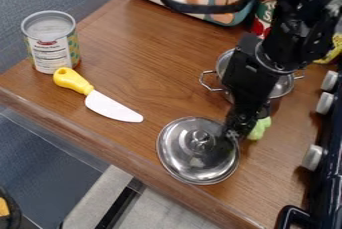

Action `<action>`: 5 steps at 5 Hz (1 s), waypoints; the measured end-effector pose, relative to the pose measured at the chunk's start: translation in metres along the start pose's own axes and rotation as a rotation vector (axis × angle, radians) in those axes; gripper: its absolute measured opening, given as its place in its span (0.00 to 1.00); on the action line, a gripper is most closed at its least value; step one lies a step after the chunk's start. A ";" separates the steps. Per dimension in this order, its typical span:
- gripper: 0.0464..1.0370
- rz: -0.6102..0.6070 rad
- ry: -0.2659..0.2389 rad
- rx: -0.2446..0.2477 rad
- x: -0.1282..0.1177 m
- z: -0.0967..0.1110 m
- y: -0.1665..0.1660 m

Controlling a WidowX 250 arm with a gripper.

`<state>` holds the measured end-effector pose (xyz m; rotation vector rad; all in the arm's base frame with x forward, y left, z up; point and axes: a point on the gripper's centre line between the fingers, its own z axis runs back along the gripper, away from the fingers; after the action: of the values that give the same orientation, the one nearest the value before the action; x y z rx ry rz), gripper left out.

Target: Took the green object that was in the upper left corner of the table and moved to the right side

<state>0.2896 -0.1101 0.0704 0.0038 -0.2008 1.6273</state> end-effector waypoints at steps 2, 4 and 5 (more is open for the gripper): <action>0.73 0.039 0.007 0.000 -0.004 -0.007 -0.011; 0.97 0.024 0.008 0.023 -0.005 -0.005 -0.008; 0.96 -0.016 0.023 0.018 0.001 0.020 -0.011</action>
<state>0.2976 -0.1111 0.0912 0.0000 -0.1679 1.6127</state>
